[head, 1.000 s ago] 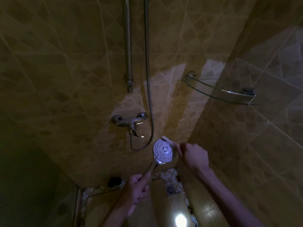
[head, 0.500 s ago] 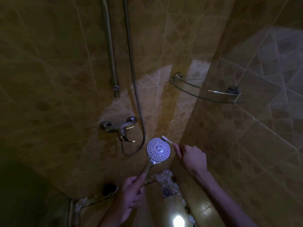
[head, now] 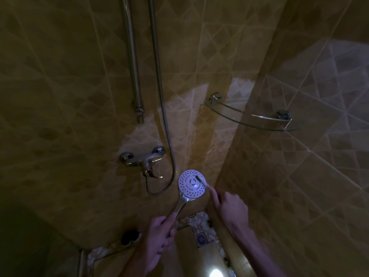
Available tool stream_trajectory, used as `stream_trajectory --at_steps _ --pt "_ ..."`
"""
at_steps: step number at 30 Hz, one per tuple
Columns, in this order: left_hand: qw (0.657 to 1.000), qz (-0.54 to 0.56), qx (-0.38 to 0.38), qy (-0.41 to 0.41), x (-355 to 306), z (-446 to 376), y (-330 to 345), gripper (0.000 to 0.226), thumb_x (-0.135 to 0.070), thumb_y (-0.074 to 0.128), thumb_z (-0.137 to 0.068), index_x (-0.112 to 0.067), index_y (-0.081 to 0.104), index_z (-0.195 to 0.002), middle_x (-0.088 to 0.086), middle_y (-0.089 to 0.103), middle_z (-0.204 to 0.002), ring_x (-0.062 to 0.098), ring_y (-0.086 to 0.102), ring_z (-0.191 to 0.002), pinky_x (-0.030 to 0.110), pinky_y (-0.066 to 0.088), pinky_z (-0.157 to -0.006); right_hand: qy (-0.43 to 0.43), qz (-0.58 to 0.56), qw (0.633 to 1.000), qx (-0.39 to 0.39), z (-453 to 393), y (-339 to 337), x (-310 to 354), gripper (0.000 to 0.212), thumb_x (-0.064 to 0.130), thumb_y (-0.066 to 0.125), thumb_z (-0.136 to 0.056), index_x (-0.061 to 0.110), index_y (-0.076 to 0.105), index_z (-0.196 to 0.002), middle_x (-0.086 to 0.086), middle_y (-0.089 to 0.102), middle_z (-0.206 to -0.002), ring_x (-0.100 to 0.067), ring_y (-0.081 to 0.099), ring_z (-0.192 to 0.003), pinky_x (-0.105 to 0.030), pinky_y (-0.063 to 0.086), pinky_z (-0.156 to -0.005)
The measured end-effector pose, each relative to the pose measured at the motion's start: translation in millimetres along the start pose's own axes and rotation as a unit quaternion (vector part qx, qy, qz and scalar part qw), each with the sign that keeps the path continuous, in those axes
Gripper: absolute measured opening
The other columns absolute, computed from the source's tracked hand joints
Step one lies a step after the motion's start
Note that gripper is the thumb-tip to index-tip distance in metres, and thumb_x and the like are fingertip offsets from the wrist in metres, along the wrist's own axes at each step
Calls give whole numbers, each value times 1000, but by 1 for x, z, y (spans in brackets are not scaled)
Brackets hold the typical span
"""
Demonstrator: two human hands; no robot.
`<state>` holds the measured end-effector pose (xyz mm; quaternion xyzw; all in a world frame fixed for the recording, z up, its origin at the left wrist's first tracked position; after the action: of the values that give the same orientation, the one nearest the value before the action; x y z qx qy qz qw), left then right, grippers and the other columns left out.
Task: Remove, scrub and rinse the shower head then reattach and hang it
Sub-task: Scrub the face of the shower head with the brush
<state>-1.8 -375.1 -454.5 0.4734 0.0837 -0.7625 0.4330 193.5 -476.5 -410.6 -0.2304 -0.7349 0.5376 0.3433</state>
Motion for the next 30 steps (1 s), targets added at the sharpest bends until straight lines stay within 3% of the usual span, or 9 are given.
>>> stream_trajectory --at_steps 4,9,17,23,26,30 --pt "1000 0 -19 -2 -2 -6 0 28 -34 58 -89 -8 55 -79 1 45 -51 5 27 -29 8 15 -36 -48 11 999 15 21 14 6 70 73 14 -92 23 62 -83 2 67 -63 -17 67 -61 -31 51 -54" --pt "1000 9 -3 -15 -6 -10 5 26 -33 60 -87 -8 56 -81 1 46 -51 6 28 -29 9 14 -39 15 17 1000 -13 -20 -4 -14 64 70 20 -93 27 68 -92 -1 70 -73 -22 69 -74 -33 52 -59" --pt "999 2 -11 -35 -5 -15 7 28 -32 59 -89 -4 55 -86 2 46 -49 7 27 -28 8 19 -36 -15 -13 1000 17 27 22 -7 70 75 11 -87 27 61 -91 -2 69 -71 -21 69 -69 -35 54 -59" --pt "999 22 -2 -30 -7 -14 15 27 -27 58 -90 -4 52 -78 5 43 -51 7 27 -26 6 21 -35 55 -44 997 -11 -8 12 -30 66 71 19 -91 27 67 -97 0 72 -76 -20 70 -76 -33 54 -63" --pt "999 26 -1 -35 -10 -13 20 27 -24 57 -90 -1 52 -78 7 41 -50 7 26 -22 5 23 -33 81 -80 994 -8 -3 18 -34 71 75 14 -87 27 66 -94 0 72 -75 -22 70 -74 -35 55 -63" --pt "999 21 -19 -30 -12 -13 22 26 -24 58 -90 1 55 -83 7 42 -49 6 26 -23 5 23 -33 51 -74 996 24 29 36 -23 76 82 8 -82 26 59 -91 -2 71 -70 -22 69 -68 -35 52 -57"
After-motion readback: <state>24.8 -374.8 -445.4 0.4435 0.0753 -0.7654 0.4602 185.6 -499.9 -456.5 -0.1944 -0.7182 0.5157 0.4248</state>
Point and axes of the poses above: each hand's wrist, its own z-axis away from the middle knuckle, its own y-axis out of the palm, x = y × z, the point moved 4 cm from there along -z, towards the middle knuckle
